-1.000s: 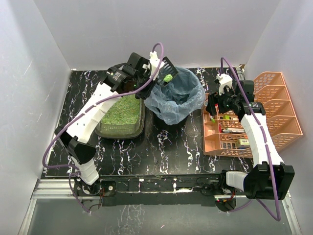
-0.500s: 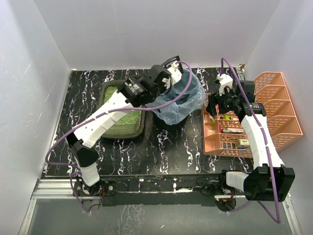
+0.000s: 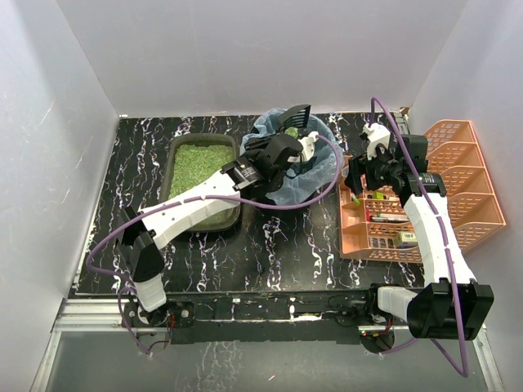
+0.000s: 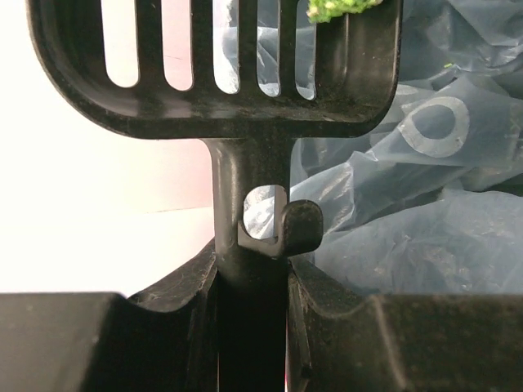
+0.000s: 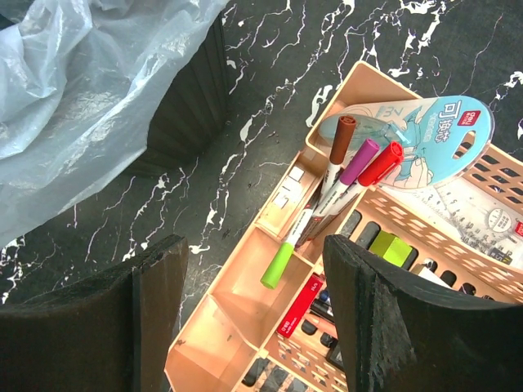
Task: Clean the litter box
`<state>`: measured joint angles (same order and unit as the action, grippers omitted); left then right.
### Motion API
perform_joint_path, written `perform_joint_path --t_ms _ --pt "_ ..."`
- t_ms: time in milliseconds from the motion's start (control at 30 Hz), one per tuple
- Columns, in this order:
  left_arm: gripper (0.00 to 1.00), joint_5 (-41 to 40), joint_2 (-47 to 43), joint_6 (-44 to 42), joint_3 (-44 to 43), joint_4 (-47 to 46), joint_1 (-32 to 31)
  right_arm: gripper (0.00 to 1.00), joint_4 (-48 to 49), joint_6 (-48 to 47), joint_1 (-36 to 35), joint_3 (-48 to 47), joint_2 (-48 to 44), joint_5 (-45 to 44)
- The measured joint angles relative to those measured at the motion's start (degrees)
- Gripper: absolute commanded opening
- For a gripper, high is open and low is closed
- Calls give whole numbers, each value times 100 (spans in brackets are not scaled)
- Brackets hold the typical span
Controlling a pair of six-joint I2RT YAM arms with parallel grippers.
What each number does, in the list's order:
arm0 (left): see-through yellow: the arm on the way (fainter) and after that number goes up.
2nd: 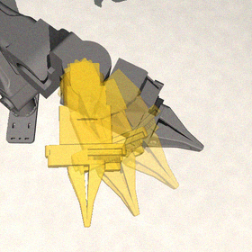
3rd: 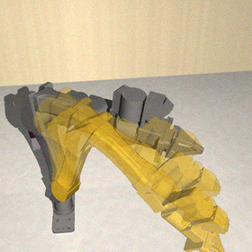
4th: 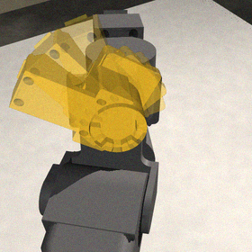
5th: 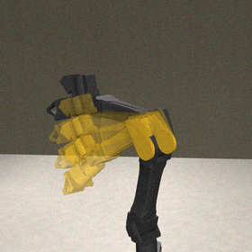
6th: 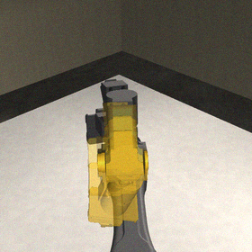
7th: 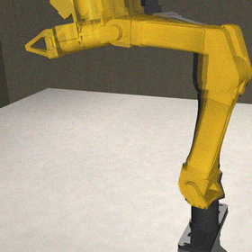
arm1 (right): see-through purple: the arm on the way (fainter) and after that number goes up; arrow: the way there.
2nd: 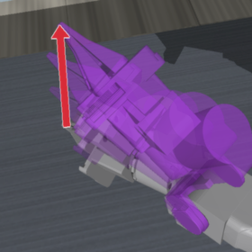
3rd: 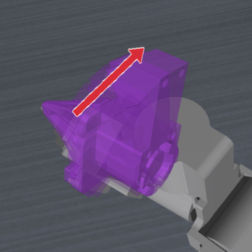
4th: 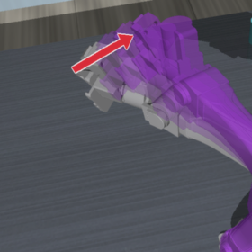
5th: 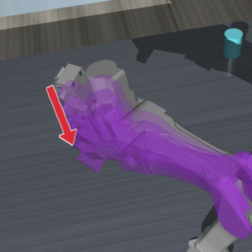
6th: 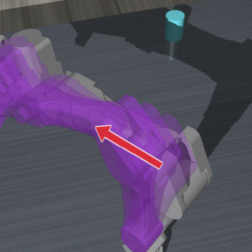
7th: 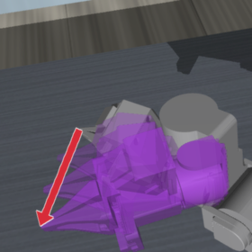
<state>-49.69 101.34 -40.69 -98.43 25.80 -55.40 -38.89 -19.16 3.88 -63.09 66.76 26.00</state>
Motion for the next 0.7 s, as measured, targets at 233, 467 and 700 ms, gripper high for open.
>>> perform_joint_path --t_ms 233,467,700 --pt "0 -313 -334 -1012 688 -1274 -144 73 2 2 0 11 -4 13" --pt "0 -315 -472 -1189 636 -1574 -245 73 2 2 0 24 -7 28" --pt "0 -208 -697 -1043 566 -1519 -245 73 0 2 0 24 -7 28"
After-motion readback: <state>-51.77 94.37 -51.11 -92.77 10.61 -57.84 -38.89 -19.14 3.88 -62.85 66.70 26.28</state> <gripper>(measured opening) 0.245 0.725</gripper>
